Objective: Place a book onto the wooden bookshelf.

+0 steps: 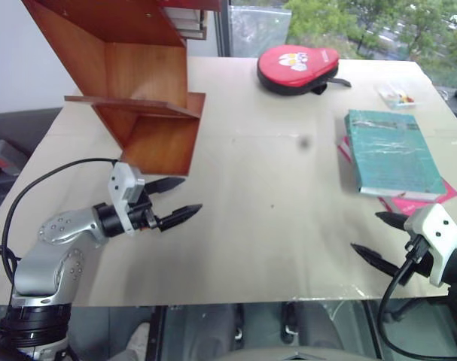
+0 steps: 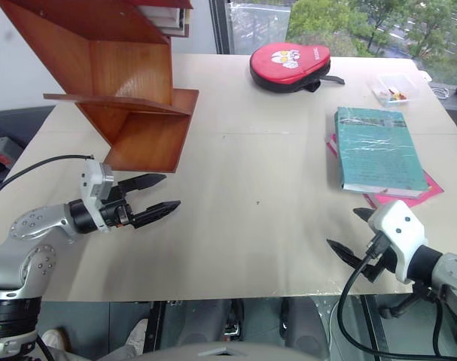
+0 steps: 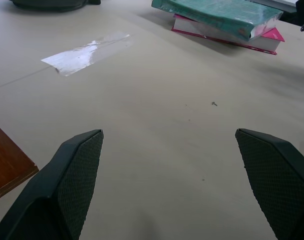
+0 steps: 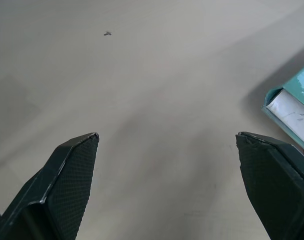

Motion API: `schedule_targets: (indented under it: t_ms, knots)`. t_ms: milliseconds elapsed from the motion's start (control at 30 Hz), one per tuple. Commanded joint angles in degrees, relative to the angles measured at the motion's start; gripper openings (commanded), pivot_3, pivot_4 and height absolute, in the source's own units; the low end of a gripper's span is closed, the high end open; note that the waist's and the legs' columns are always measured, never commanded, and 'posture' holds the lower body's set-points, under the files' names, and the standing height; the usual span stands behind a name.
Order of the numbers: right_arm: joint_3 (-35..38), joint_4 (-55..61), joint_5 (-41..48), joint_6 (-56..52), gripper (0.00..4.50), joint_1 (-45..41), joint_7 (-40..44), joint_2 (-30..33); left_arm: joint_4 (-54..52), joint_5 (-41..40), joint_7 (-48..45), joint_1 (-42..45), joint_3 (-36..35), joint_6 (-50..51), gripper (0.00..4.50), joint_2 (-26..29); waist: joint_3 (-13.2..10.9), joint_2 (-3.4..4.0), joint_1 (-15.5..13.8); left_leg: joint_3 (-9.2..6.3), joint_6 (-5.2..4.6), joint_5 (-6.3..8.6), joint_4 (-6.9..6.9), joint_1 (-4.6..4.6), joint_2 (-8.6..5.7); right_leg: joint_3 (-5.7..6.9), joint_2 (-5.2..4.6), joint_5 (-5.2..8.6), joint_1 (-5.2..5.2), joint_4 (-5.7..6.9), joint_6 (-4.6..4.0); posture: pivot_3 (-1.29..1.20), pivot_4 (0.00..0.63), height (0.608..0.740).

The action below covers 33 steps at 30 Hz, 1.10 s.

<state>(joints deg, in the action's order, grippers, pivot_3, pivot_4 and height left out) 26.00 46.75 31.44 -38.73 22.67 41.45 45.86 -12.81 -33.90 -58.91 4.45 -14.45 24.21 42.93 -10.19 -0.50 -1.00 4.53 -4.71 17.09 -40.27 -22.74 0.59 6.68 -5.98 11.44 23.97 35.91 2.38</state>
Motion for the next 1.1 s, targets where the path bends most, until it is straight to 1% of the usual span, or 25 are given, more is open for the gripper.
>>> schedule_targets:
  t_ms: [33, 100, 167, 267, 300, 333, 367, 433, 467, 500, 600, 633, 700, 733, 800, 867, 967, 1100]
  knots:
    - [1.68, 0.94, -0.21, 0.00, 4.50, -1.04, -1.26, 0.17, -0.59, -1.41, -2.26, 1.36, -0.25, -0.58, 4.43, 0.91, 0.00, 0.00, -0.01, 0.00, 0.00, 0.00, 0.00, 0.00, 0.00, 0.00, 0.00, 0.00, 0.00, 0.00, 0.00, 0.00, 0.150, 0.740]
    - [0.49, 1.18, -0.47, -0.98, 4.50, -3.06, -3.43, -0.04, -0.83, -2.75, -3.75, 2.87, 0.68, 0.21, 4.43, 0.60, 0.00, 0.00, 0.00, 0.01, 0.00, 0.00, 0.00, 0.00, 0.00, 0.00, 0.00, 0.00, 0.00, 0.00, 0.00, 0.00, 0.150, 0.740]
    - [0.84, 1.06, 1.71, -3.48, 4.50, -5.82, -5.47, -0.62, -1.22, -3.42, -4.84, 3.88, 1.23, 0.52, 4.43, 0.45, 0.00, 0.00, 0.01, 0.01, 0.00, 0.00, -0.01, 0.00, 0.00, 0.01, 0.00, 0.00, 0.00, 0.00, 0.01, 0.00, 0.150, 0.740]
    - [1.45, -0.83, 2.20, -11.48, 4.50, -12.46, -10.71, 1.42, -2.43, -3.91, -6.27, 5.55, 2.59, 0.15, 4.43, 0.25, 0.00, 0.00, 0.18, 0.01, 0.01, 0.00, -0.01, 0.01, 0.00, -0.01, 0.01, -0.01, 0.01, 0.01, 0.00, 0.00, 0.150, 0.740]
    - [2.53, -3.67, 4.32, -14.16, 4.50, -16.13, -12.06, 0.77, -3.04, -3.49, -6.78, 6.05, 3.40, -0.49, 4.43, 0.09, 0.00, 0.00, 0.21, 0.04, 0.00, 0.00, -0.01, 0.02, 0.00, -0.03, 0.01, -0.05, 0.01, 0.01, -0.08, 0.00, 0.150, 0.740]
    - [4.35, -8.33, 6.72, -16.81, 3.93, -20.98, -13.43, 0.08, -3.92, -3.38, -6.91, 7.04, 4.52, -0.69, 4.50, -0.43, 0.00, 0.00, 0.15, 0.06, 0.00, 0.00, -0.01, 0.02, 0.00, -0.03, 0.02, -0.13, 0.01, 0.01, -0.19, 0.00, 0.150, 0.740]
    - [5.61, -11.61, 8.40, -18.55, 3.68, -24.37, -14.23, -0.41, -4.49, -3.38, -6.89, 7.79, 5.31, -0.73, 4.50, -0.80, -0.02, -0.04, 0.19, 0.06, 0.00, -0.01, -0.01, 0.01, -0.01, -0.01, 0.01, -0.13, 0.02, 0.01, -0.21, 0.00, 0.150, 0.740]
    - [6.37, -23.52, 7.26, -21.37, 2.68, -33.85, -16.75, 1.45, -6.05, -4.40, -6.44, 10.28, 7.03, -0.05, 4.50, -2.32, -0.05, 0.00, 0.07, 0.16, -0.02, -0.02, -0.06, 0.00, -0.05, 0.07, 0.02, -0.16, 0.02, 0.01, -0.22, 0.00, 0.150, 0.740]
    - [5.79, -28.78, 5.83, -21.41, 2.34, -37.54, -17.42, 2.68, -6.41, -4.54, -6.14, 11.30, 7.63, 0.08, 4.50, -2.95, -0.04, -0.01, -0.03, 0.17, -0.03, -0.02, -0.06, -0.02, -0.09, 0.06, 0.01, -0.16, 0.03, 0.01, -0.22, 0.00, 0.150, 0.740]
    - [4.94, -34.03, 4.29, -21.08, 1.76, -41.17, -18.15, 3.75, -6.59, -4.58, -5.85, 12.21, 8.12, 0.22, 4.50, -3.44, -0.05, 0.01, -0.11, 0.13, -0.04, -0.02, -0.06, -0.02, -0.09, 0.09, 0.00, -0.17, 0.01, 0.02, -0.23, 0.00, 0.150, 0.740]
    - [0.10, -56.60, -3.37, -17.22, 0.56, -55.03, -22.56, 6.81, -7.34, -5.00, -4.82, 14.68, 9.40, 1.03, 4.50, -4.46, -0.06, 0.03, 0.28, 0.20, -0.05, -0.03, -0.05, 0.01, -0.12, 0.08, 0.04, -0.17, 0.01, 0.01, -0.24, 0.00, 0.150, 0.740]
    - [-2.16, -64.99, -6.55, -14.11, 0.11, -59.92, -23.58, 7.55, -7.53, -5.07, -4.52, 15.27, 9.66, 1.21, 4.50, -4.70, -0.06, 0.04, 0.31, 0.22, -0.06, -0.03, -0.04, -0.03, -0.14, 0.06, 0.04, -0.17, 0.06, 0.02, -0.24, 0.00, 0.150, 0.740]
    - [-4.19, -80.63, -9.57, -11.73, 0.04, -69.22, -24.30, 7.65, -7.73, -5.15, -4.10, 15.87, 9.92, 1.31, 4.50, -4.87, -0.06, 0.04, 0.52, 0.34, -0.06, -0.03, 0.06, 0.00, -0.14, -0.02, 0.07, -0.16, 0.12, 0.00, -0.23, 0.00, 0.150, 0.740]
    - [-4.42, -89.07, -11.15, -9.11, 0.04, -74.16, -26.12, 7.36, -8.13, -5.24, -3.87, 15.86, 10.01, 1.37, 4.50, -4.91, -0.06, 0.03, 0.64, 0.35, -0.06, -0.03, 0.12, -0.02, -0.14, -0.03, 0.08, -0.16, 0.15, -0.02, -0.23, 0.00, 0.150, 0.740]
    - [-2.34, -103.26, -11.71, -8.06, 0.04, -82.56, -31.57, 6.75, -9.16, -5.38, -3.28, 15.45, 10.07, 1.54, 4.50, -5.00, -0.10, 0.11, 1.19, 0.47, -0.06, -0.03, 0.18, 0.01, -0.12, -0.09, 0.09, -0.16, 0.17, -0.02, -0.22, 0.00, 0.150, 0.740]
    - [-1.27, -113.07, -12.17, -7.11, 0.04, -87.30, -34.75, 6.15, -10.51, -5.50, -2.32, 14.85, 9.87, 1.73, 4.50, -4.98, -0.11, 0.10, 1.56, 0.46, -0.05, -0.04, 0.21, -0.03, -0.09, -0.08, 0.09, -0.16, 0.20, -0.04, -0.22, 0.00, 0.150, 0.740]
    - [-0.18, -119.57, -12.27, -5.60, 0.04, -88.76, -35.21, 5.10, -11.31, -5.60, -1.12, 14.41, 9.11, 1.90, 4.50, -4.72, -0.11, 0.11, 1.57, 0.44, -0.05, -0.04, 0.26, -0.08, -0.06, -0.01, 0.07, -0.15, 0.19, -0.10, -0.22, 0.00, 0.150, 0.740]
    - [-0.89, -122.34, -13.74, -6.18, 0.04, -87.43, -34.08, 4.01, -11.95, -6.10, 0.05, 13.80, 7.89, 2.25, 4.50, -4.13, -0.11, 0.14, 1.62, 0.46, -0.05, -0.04, 0.25, -0.08, -0.07, 0.00, 0.04, -0.16, 0.19, -0.07, -0.20, 0.00, 0.150, 0.740]
